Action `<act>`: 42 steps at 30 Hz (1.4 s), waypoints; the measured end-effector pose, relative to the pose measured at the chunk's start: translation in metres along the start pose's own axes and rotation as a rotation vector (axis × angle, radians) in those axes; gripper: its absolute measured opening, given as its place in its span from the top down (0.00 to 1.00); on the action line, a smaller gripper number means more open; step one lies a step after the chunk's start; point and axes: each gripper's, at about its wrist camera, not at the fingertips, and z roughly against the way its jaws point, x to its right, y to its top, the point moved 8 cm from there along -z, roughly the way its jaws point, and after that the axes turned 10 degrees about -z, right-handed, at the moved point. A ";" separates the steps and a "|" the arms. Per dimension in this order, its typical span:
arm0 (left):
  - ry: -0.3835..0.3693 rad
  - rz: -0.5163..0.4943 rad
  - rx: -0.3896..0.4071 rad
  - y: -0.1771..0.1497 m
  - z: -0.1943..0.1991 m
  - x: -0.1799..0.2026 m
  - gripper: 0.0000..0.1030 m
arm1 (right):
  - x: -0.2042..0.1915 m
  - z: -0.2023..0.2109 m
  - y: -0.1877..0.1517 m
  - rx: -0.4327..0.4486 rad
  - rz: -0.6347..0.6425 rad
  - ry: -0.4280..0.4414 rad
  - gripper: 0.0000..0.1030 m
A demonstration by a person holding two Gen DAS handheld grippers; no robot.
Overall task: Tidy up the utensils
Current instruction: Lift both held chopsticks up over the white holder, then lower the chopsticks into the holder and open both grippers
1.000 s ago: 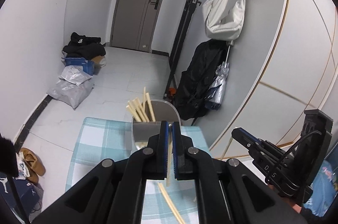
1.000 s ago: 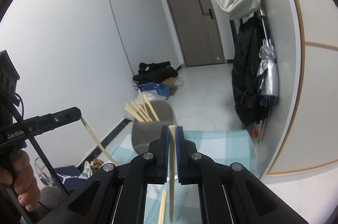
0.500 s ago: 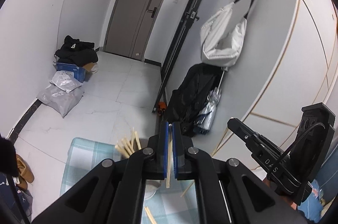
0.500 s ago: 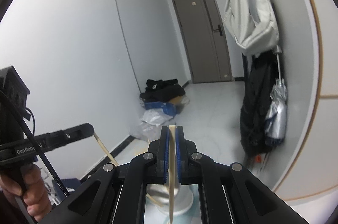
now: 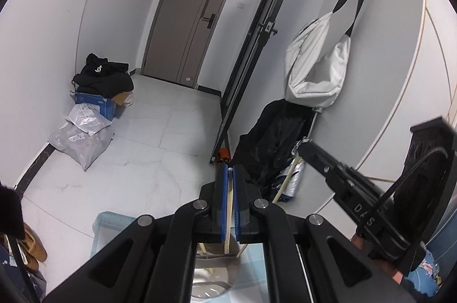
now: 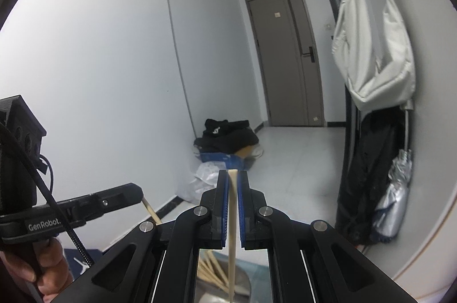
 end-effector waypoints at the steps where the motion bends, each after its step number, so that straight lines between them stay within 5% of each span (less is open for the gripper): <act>1: 0.002 0.006 -0.006 -0.002 -0.003 -0.004 1.00 | 0.000 -0.005 0.000 -0.002 0.007 0.001 0.95; 23: -0.016 0.084 -0.118 -0.036 -0.037 -0.034 1.00 | -0.006 -0.065 -0.062 -0.140 0.199 0.031 0.95; 42: -0.048 0.045 -0.208 -0.056 -0.053 -0.029 0.99 | 0.015 -0.069 -0.106 -0.265 0.074 0.050 0.92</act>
